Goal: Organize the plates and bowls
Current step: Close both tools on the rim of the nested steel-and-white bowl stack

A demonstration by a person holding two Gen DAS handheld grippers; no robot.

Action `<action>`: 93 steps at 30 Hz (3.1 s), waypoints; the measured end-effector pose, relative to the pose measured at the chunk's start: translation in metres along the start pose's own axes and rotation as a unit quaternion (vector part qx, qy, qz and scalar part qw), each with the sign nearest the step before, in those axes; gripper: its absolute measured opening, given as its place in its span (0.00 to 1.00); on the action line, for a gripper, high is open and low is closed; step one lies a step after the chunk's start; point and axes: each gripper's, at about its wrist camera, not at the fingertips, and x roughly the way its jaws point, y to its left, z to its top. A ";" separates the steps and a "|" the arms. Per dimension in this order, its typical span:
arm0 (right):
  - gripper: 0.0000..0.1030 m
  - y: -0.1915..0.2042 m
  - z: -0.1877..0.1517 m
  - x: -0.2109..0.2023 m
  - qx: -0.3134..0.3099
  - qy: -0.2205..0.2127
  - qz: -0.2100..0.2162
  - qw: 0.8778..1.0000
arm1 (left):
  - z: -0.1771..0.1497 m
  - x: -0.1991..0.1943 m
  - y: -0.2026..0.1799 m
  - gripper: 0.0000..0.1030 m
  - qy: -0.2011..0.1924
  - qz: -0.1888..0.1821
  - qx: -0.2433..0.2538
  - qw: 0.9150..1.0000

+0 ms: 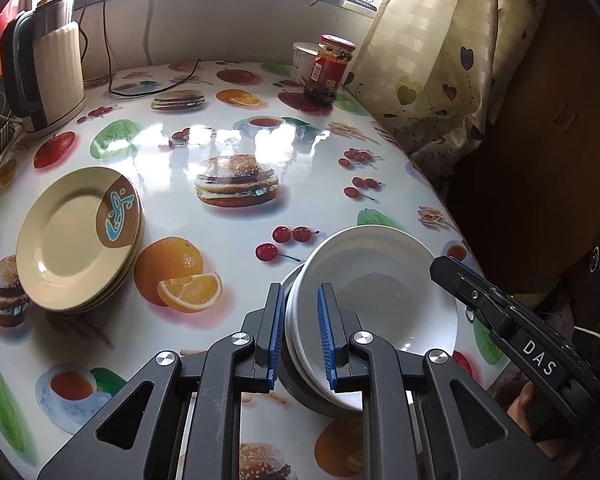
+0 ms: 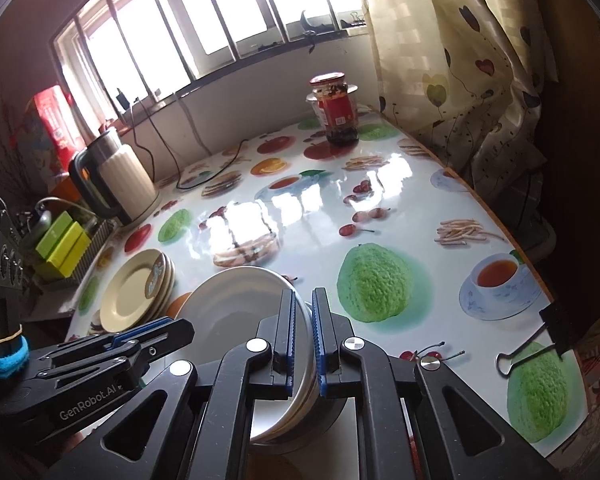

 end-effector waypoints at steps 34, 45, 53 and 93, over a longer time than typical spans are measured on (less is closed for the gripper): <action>0.08 -0.002 0.001 0.010 -0.003 0.012 -0.011 1.000 | 0.003 0.001 0.009 0.17 -0.016 -0.010 -0.018 1.000; 0.08 -0.004 0.002 0.007 0.001 0.006 -0.002 1.000 | 0.005 -0.011 0.010 0.17 -0.038 -0.014 -0.024 0.999; 0.08 -0.003 0.008 0.001 -0.002 -0.018 0.007 1.000 | 0.011 -0.017 0.014 0.17 -0.056 0.000 -0.034 0.998; 0.09 -0.011 -0.004 -0.004 0.010 -0.019 0.001 1.000 | 0.000 -0.002 0.027 0.17 -0.029 0.010 -0.045 0.999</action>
